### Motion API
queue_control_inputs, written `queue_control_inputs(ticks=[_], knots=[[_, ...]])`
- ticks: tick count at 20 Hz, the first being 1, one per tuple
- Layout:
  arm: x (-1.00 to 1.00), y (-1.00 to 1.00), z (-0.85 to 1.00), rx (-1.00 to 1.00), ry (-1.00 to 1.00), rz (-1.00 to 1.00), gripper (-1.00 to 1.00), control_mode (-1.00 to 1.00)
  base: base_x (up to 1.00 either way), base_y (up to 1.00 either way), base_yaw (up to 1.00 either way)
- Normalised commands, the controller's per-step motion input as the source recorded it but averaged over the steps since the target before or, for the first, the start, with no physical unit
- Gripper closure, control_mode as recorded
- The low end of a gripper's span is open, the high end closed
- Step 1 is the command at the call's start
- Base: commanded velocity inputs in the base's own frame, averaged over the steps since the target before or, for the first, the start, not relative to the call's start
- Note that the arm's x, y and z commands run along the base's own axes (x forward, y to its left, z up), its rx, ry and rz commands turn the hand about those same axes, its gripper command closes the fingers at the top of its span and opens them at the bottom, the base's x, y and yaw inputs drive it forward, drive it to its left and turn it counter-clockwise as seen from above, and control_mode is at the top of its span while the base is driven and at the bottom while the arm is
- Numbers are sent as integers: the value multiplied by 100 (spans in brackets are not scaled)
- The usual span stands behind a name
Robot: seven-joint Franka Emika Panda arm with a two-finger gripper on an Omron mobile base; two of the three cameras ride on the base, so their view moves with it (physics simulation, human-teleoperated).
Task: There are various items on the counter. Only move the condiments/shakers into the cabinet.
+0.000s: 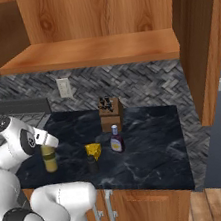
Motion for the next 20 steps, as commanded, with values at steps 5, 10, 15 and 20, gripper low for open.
queue_control_inputs(ticks=[5,10,15,20], knots=[[-39,-2,71,-6,-37,5,100,-100,0,0,0],[-33,-7,100,-8,-51,7,100,-100,0,0,0],[-2,-38,100,0,-32,17,100,-100,0,0,0],[0,-32,100,0,-2,12,100,-100,0,0,0]])
